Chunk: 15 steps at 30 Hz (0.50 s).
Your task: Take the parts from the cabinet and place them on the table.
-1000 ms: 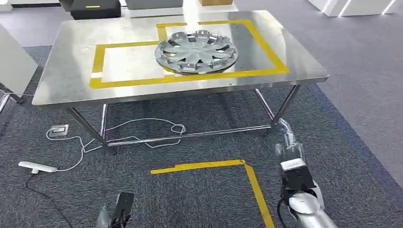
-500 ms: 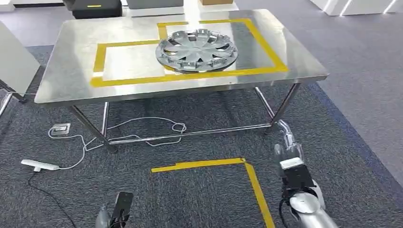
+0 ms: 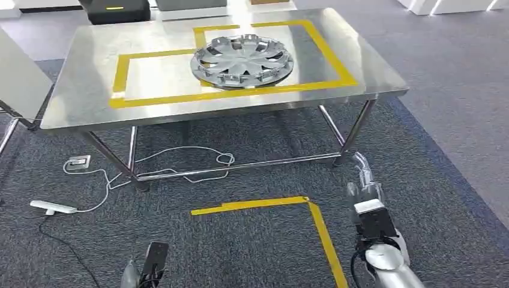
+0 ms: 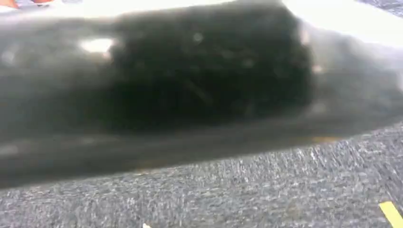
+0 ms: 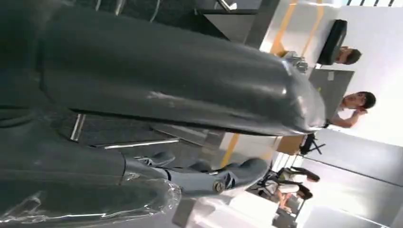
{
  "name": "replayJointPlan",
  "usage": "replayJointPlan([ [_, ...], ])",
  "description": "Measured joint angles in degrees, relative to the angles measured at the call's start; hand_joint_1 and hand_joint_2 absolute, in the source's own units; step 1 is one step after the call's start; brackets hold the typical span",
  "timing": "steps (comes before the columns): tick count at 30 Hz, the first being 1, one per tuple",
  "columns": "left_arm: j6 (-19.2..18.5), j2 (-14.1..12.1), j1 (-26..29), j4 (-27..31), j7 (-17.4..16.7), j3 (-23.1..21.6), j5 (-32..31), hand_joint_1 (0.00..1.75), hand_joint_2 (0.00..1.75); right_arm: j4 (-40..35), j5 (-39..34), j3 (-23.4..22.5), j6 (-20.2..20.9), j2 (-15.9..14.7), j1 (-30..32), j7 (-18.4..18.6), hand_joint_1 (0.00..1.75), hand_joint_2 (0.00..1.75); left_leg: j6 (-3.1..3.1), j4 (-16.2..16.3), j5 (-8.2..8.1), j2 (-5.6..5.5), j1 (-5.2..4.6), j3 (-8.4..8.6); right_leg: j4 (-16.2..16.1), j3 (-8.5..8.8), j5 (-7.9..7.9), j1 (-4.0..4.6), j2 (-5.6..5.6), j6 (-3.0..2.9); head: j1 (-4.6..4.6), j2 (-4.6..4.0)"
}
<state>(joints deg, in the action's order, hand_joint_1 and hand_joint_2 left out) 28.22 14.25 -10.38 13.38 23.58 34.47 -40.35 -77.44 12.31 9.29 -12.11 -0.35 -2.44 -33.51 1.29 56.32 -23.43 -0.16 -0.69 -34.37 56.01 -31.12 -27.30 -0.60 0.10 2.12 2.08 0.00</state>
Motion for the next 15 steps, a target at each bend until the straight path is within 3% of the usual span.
replayJointPlan([
  [2,0.0,0.0,0.0,0.0,0.0,0.0,0.0,0.00,0.00,0.0,0.0,0.0,0.0,0.0,-0.1,0.0,0.00,0.00,-0.70,0.3,-0.43,-0.02,0.14,-0.23,-0.5,0.09,0.64,-0.23,-0.14,-1.06,0.04,0.00],
  [3,0.0,0.0,0.0,0.0,0.0,0.0,0.0,0.00,0.00,0.0,0.0,-0.1,0.0,0.0,-0.2,0.0,0.00,0.00,-1.04,2.3,-2.56,0.00,0.24,-0.93,-0.5,-0.07,0.80,-0.21,-0.17,-1.39,-0.15,0.00],
  [4,0.0,0.0,0.0,0.0,0.0,0.0,0.0,0.00,0.00,0.0,0.0,-0.1,0.0,0.0,-0.2,0.0,0.00,0.00,-1.28,5.8,-5.01,-0.01,0.32,-2.37,-0.5,-0.24,0.91,-0.17,-0.18,-1.64,-0.26,0.00],
  [6,0.0,0.0,0.1,0.0,0.0,0.0,0.0,0.00,0.00,0.0,0.0,-0.1,0.0,0.0,-0.1,0.0,0.00,0.00,-1.60,15.9,-9.77,-0.01,0.43,-6.53,-0.5,-0.72,1.09,0.05,-0.24,-1.90,-0.22,0.00],
  [7,0.0,0.0,0.2,0.0,0.0,0.0,0.0,0.00,0.00,0.0,0.0,-0.1,0.0,0.0,0.0,0.0,0.00,0.00,-1.62,18.6,-10.49,-0.01,0.44,-7.58,-0.4,-0.95,1.21,0.12,-0.24,-1.99,-0.24,0.00],
  [8,0.0,-0.1,0.3,0.0,0.0,0.0,0.0,0.00,0.00,0.0,0.0,-0.1,0.0,0.0,0.1,0.0,0.00,0.00,-1.57,18.2,-9.70,-0.01,0.44,-7.05,-0.3,-1.10,1.29,0.16,-0.23,-1.96,-0.22,0.00],
  [9,0.0,-0.1,0.3,0.0,0.0,0.0,0.0,0.00,0.00,0.0,0.0,-0.1,0.0,0.0,0.1,0.0,0.00,0.00,-1.45,15.7,-7.94,-0.01,0.44,-5.49,-0.2,-1.23,1.31,0.18,-0.22,-1.95,-0.24,0.00],
  [11,0.0,-0.1,0.2,0.0,0.0,0.0,0.0,0.00,0.00,0.0,0.0,-0.1,0.0,0.0,0.1,0.0,0.00,0.00,-1.02,6.1,-3.52,-0.01,0.43,0.15,0.2,-1.28,1.27,0.18,-0.18,-1.87,-0.26,0.00],
  [12,0.0,-0.1,0.1,0.0,0.0,0.0,0.0,0.00,0.00,0.0,0.0,-0.1,0.0,0.0,0.0,0.0,0.00,0.00,-0.67,1.9,-3.21,-0.01,0.37,2.42,0.3,-1.35,1.23,0.23,-0.20,-1.78,-0.20,0.00],
  [13,0.0,-0.1,0.0,0.0,0.0,0.0,0.0,0.00,0.00,0.0,0.0,-0.2,0.0,0.0,0.0,0.0,0.00,0.00,-0.51,0.5,-3.62,-0.05,0.29,2.85,0.8,-1.78,1.14,0.61,-0.14,-1.40,-0.22,0.00],
  [15,0.0,-0.1,0.1,0.0,0.0,0.0,0.0,0.00,0.00,0.0,0.0,-0.1,0.0,0.0,0.1,0.0,0.00,0.00,-0.16,1.0,-3.53,-0.07,0.12,2.37,0.7,-2.08,1.46,0.43,-0.22,-0.79,-0.33,0.00],
])
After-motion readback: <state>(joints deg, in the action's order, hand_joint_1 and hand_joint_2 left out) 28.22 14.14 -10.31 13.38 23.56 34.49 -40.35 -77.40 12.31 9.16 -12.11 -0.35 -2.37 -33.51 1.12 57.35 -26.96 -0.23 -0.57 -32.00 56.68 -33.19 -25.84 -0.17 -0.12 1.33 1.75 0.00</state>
